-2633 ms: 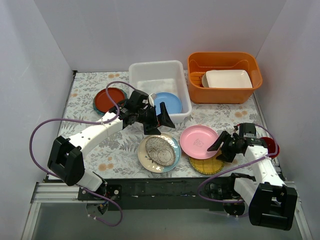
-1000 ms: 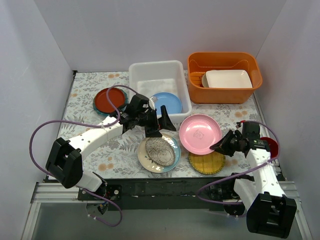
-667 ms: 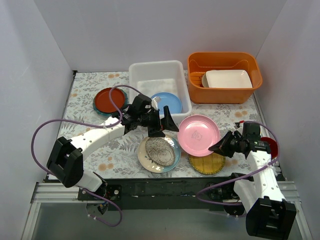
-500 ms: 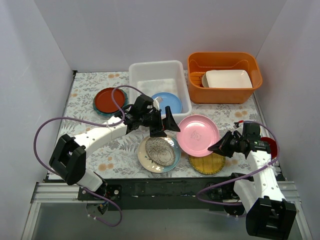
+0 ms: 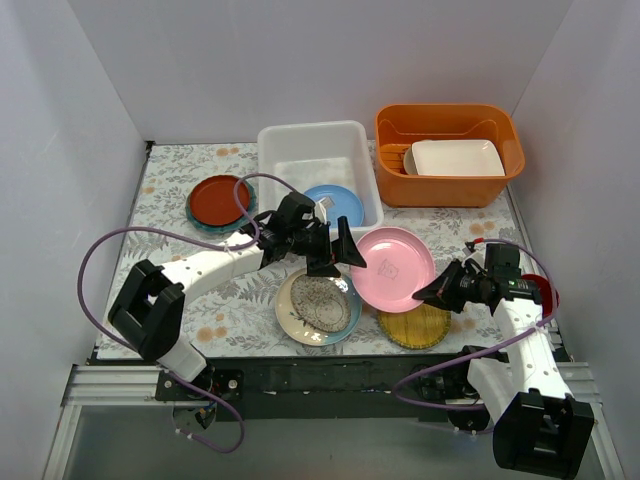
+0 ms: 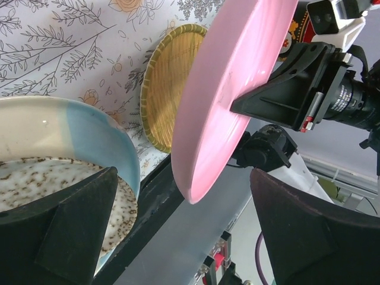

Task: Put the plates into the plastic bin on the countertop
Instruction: Place the plate in the plastic bin.

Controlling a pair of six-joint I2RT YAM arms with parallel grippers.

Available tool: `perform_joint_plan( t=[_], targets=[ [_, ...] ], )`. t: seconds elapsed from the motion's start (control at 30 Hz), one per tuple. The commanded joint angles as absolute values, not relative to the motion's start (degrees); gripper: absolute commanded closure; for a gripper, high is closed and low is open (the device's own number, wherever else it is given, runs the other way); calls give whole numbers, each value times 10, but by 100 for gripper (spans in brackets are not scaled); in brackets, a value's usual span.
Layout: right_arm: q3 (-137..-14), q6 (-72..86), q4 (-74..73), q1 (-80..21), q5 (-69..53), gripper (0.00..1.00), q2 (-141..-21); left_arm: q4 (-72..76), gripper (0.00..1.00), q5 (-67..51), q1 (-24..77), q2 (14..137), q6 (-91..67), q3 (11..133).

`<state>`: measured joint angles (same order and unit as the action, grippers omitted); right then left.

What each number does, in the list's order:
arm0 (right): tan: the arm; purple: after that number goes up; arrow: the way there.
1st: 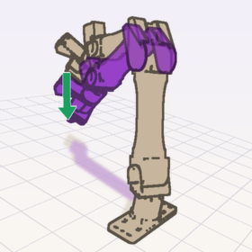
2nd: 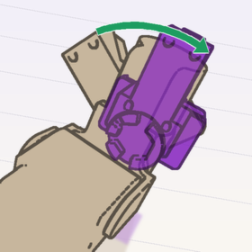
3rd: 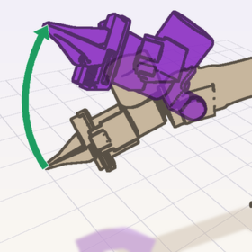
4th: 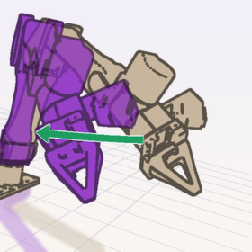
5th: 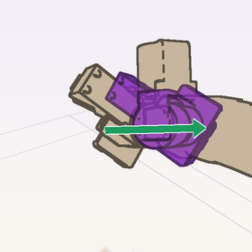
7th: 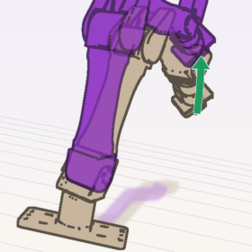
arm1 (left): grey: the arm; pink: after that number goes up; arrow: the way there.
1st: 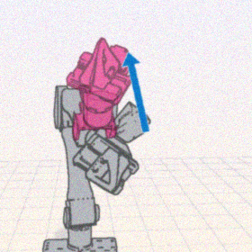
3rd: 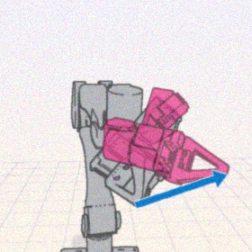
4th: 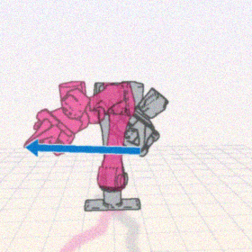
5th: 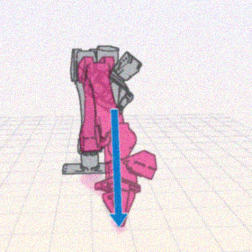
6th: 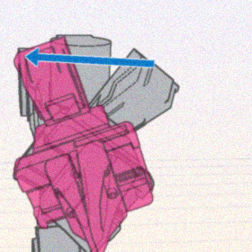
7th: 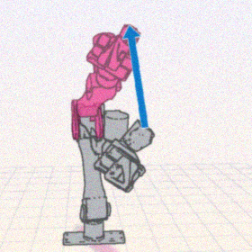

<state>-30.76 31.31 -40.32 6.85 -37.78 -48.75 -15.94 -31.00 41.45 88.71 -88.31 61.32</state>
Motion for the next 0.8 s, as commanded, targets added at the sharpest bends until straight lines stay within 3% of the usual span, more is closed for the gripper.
perform_joint_plan(
  t=[0.0,0.27,0.33,0.43,0.63,0.67,0.77],
  targets=[
    [-333,310,-383,65,-414,99,-483,-147,9,-323,420,896,-879,624],
    [-334,311,-379,64,-425,99,-479,-136,19,-323,425,917,-875,637],
    [-332,310,-375,64,-432,99,-479,-133,27,-324,425,923,-875,641],
    [-330,306,-375,64,-441,99,-480,-128,45,-322,427,931,-882,646],
    [-331,301,-380,63,-446,99,-476,-127,67,-323,429,942,-883,663],
    [-330,301,-379,63,-447,99,-475,-127,79,-324,430,942,-883,664],
    [-329,301,-380,64,-450,99,-475,-128,99,-322,431,941,-883,667]
  ],
)
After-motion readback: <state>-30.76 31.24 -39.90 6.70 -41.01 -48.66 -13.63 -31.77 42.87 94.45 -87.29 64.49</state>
